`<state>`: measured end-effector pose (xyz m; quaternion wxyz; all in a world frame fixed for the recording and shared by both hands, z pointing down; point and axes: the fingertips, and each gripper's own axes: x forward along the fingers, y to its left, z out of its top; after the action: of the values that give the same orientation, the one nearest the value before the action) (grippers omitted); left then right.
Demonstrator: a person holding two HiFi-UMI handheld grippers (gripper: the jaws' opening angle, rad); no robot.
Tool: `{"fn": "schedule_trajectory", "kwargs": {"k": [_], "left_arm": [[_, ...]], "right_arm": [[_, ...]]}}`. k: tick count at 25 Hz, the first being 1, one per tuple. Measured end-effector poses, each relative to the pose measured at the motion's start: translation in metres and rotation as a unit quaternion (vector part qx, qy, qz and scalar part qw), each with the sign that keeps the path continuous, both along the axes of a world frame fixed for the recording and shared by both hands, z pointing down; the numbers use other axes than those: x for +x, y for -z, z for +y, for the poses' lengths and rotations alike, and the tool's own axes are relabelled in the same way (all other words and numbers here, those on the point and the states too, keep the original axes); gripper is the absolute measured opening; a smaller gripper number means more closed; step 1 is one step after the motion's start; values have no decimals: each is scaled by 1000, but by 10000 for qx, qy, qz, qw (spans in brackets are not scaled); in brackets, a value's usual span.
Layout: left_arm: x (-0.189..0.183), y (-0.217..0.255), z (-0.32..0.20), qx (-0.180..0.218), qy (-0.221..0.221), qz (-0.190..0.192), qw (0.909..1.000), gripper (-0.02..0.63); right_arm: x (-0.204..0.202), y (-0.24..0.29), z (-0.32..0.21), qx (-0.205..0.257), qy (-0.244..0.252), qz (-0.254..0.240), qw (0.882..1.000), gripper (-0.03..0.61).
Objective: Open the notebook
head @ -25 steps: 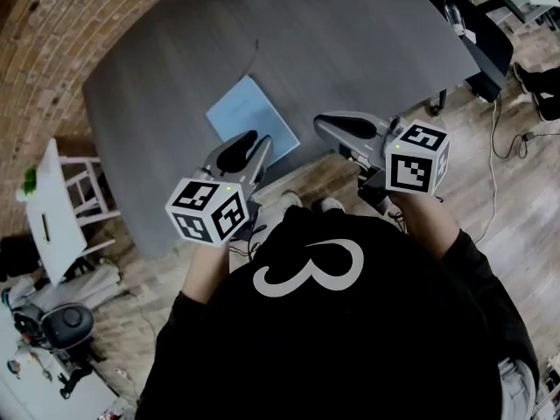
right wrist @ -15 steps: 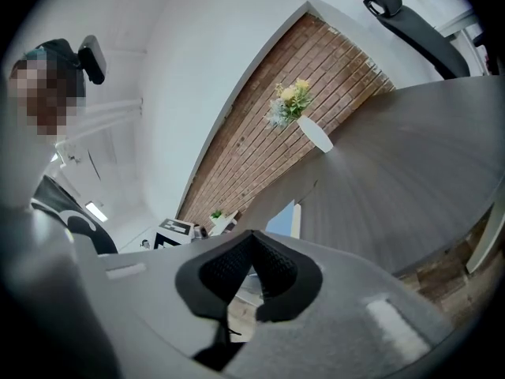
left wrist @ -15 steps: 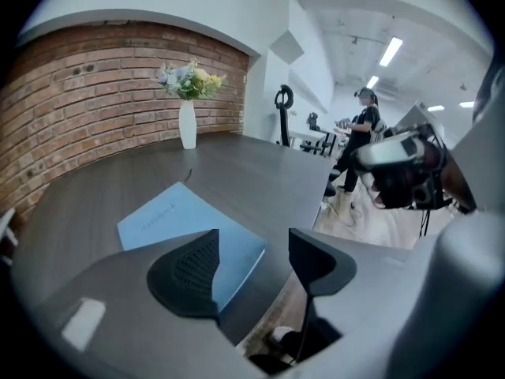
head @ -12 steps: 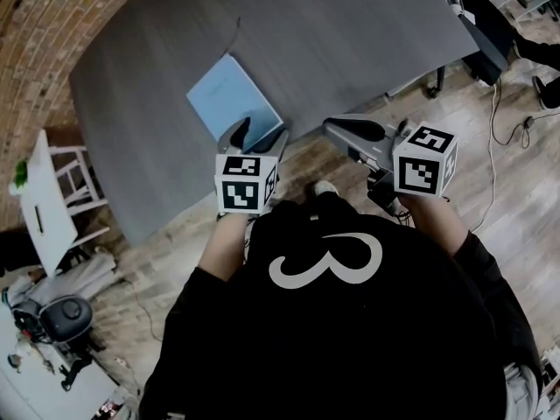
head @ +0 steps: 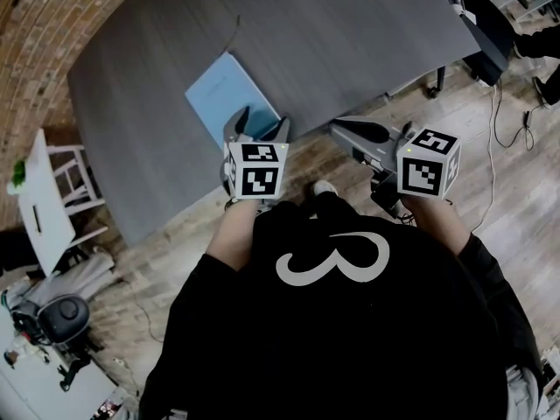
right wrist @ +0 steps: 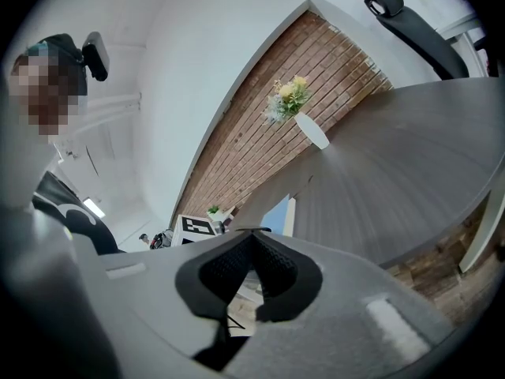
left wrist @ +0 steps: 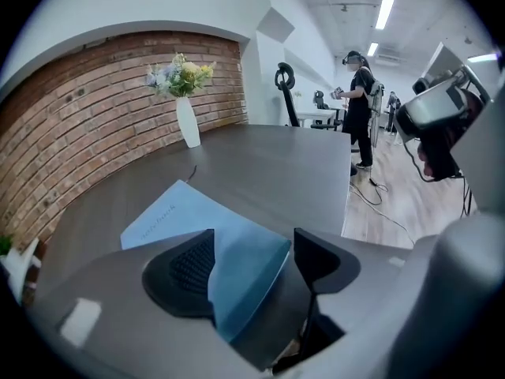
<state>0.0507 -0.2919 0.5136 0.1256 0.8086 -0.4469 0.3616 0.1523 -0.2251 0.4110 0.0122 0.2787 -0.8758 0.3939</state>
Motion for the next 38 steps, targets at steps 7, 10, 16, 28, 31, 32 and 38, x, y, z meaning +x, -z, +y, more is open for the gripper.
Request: {"fn": "schedule_trajectory", "kwargs": {"k": [7, 10, 16, 28, 31, 32, 38], "left_arm": [[-12, 6, -1, -33, 22, 356, 9994, 306], [-6, 11, 9, -84, 99, 538, 9985, 288], [2, 37, 27, -17, 207, 1001, 9948, 233], [-39, 86, 52, 530, 760, 1342, 9866, 178], [-45, 90, 61, 530, 894, 1558, 9823, 159], [-47, 91, 63, 517, 935, 1620, 9810, 156], [-80, 96, 77, 525, 1243, 1859, 9733, 120]], "right_arm": [[-6, -1, -6, 12, 26, 94, 10000, 0], [-1, -4, -3, 60, 144, 50, 9999, 0], [6, -1, 1, 226, 340, -22, 9992, 0], [-19, 14, -2, 485, 703, -78, 9963, 0], [-20, 9, -2, 466, 754, -63, 9960, 0], [-20, 7, -2, 450, 767, -50, 9960, 0], [-37, 1, -5, 393, 736, 189, 9963, 0]]}}
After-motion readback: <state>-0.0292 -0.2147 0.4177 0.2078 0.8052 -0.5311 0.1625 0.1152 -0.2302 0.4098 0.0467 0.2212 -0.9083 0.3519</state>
